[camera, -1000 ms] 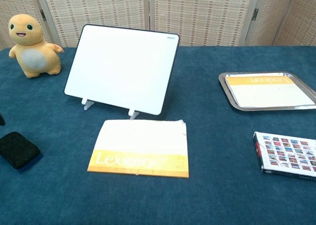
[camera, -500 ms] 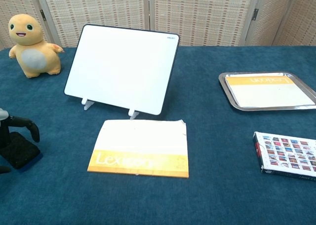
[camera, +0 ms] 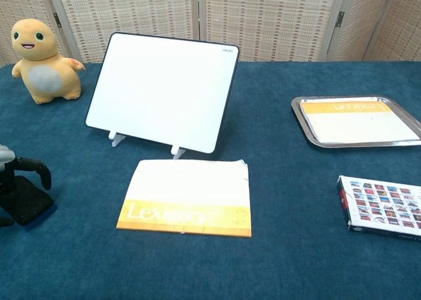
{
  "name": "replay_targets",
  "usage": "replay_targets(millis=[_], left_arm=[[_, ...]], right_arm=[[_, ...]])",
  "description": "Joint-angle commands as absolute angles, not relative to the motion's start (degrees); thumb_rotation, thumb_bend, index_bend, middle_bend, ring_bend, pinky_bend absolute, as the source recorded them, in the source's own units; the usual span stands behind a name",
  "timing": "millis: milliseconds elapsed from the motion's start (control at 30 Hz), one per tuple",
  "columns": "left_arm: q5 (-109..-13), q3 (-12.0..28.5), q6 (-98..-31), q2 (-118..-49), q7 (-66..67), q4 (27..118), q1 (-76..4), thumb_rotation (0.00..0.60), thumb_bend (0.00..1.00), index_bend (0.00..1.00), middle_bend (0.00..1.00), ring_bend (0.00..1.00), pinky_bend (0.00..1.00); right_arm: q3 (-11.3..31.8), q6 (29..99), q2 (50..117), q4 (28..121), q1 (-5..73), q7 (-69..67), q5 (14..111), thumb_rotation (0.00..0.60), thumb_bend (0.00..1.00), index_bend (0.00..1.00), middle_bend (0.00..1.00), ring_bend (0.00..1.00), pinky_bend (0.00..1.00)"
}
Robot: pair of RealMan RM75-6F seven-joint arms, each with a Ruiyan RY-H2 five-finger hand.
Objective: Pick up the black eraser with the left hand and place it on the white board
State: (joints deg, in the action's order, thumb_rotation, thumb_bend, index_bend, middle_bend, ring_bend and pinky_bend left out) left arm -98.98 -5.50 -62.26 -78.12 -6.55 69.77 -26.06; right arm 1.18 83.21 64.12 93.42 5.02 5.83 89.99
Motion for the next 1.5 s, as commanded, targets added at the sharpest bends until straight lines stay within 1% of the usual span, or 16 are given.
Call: replay_targets(millis=[33, 433, 533, 667, 900, 1200, 1333, 1500], left_arm=[[-98.7, -5.7, -62.3, -79.0, -7.9, 67.9, -26.5, 0.600, 0.23, 0.38, 1.00, 1.00, 1.00], [-97.9, -6.4, -62.3, -80.6, -12.1, 62.9, -27.6, 0.600, 0.23, 0.41, 1.00, 1.00, 1.00], [-97.7, -6.7, -62.0, -81.1, -12.9, 61.9, -27.8, 0.600, 0.23, 0.44, 1.00, 1.00, 1.00], [-97.6, -7.1, -62.3, -81.8, -13.8, 60.8, -27.8, 0.600, 0.23, 0.52, 1.00, 1.00, 1.00], [-97.6, -6.8, -64.8, -81.8, -13.2, 60.5, -27.4, 0.600, 0.23, 0.55, 1.00, 1.00, 1.00], [-96.9, -5.3, -68.9, -80.7, -9.9, 63.2, -26.7, 0.600, 0.24, 0.60, 1.00, 1.00, 1.00], [-96.2, -3.7, -71.1, -80.5, -8.4, 64.6, -26.5, 0.600, 0.24, 0.61, 1.00, 1.00, 1.00], [-94.2, -0.7, -70.7, -81.7, -2.8, 66.2, -27.8, 0.600, 0.24, 0.61, 1.00, 1.00, 1.00]], right_arm=[[1.2, 83.3, 64.1, 93.5, 5.0, 5.8, 90.0, 0.600, 0.15, 0.00, 0.00, 0.00, 0.16], [1.3, 82.6, 64.5, 93.7, 5.3, 7.2, 89.2, 0.600, 0.15, 0.00, 0.00, 0.00, 0.16], [1.3, 82.4, 64.6, 93.8, 5.4, 7.4, 89.0, 0.600, 0.15, 0.00, 0.00, 0.00, 0.16], [1.2, 82.3, 64.7, 93.8, 5.4, 7.6, 89.0, 0.600, 0.15, 0.00, 0.00, 0.00, 0.16], [1.1, 82.8, 64.6, 93.9, 5.3, 7.2, 89.4, 0.600, 0.15, 0.00, 0.00, 0.00, 0.16], [0.8, 83.5, 64.4, 93.8, 5.1, 6.5, 90.2, 0.600, 0.15, 0.00, 0.00, 0.00, 0.16], [0.8, 83.6, 64.4, 93.7, 5.0, 6.4, 90.3, 0.600, 0.15, 0.00, 0.00, 0.00, 0.16], [0.7, 83.4, 64.4, 93.7, 5.1, 6.4, 90.4, 0.600, 0.15, 0.00, 0.00, 0.00, 0.16]])
